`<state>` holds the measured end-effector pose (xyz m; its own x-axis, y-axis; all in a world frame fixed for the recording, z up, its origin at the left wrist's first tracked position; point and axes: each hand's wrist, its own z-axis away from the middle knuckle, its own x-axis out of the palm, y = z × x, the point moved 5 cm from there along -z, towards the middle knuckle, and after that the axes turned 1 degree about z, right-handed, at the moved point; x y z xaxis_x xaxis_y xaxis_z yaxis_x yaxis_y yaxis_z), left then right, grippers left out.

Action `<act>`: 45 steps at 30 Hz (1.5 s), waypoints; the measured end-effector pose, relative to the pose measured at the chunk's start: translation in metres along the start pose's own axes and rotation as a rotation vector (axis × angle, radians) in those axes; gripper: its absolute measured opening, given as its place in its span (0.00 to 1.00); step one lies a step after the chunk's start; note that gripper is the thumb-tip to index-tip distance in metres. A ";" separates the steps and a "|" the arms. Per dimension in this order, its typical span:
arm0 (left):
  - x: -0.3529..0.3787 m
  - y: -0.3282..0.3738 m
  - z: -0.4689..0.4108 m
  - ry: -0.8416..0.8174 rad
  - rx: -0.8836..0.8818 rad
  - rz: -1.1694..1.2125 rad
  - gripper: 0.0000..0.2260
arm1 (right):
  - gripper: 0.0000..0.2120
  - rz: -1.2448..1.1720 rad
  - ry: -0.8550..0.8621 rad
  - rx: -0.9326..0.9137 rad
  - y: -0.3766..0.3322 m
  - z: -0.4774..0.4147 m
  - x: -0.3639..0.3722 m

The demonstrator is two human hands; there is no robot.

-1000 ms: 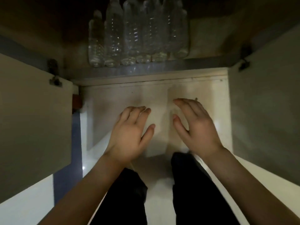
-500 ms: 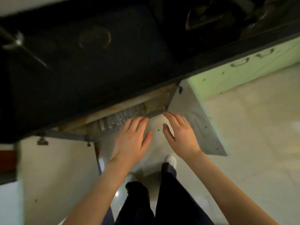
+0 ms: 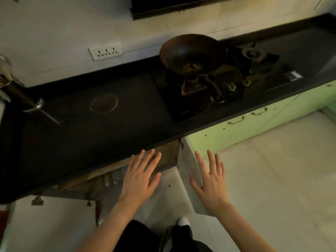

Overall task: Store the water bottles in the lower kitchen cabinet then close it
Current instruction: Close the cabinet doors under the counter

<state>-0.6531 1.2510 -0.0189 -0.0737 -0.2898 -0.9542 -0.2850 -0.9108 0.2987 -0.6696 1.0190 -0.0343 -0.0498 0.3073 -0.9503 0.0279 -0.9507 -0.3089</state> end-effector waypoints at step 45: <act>0.079 -0.137 -0.167 -0.267 0.588 -0.033 0.23 | 0.35 -1.194 0.066 0.869 -0.142 -0.079 0.209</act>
<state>-0.4603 1.3035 -0.1330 -0.2693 -0.1119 -0.9565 -0.7619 -0.5828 0.2827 -0.6046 1.2214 -0.1922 0.4325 0.8868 -0.1630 -0.5902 0.1417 -0.7947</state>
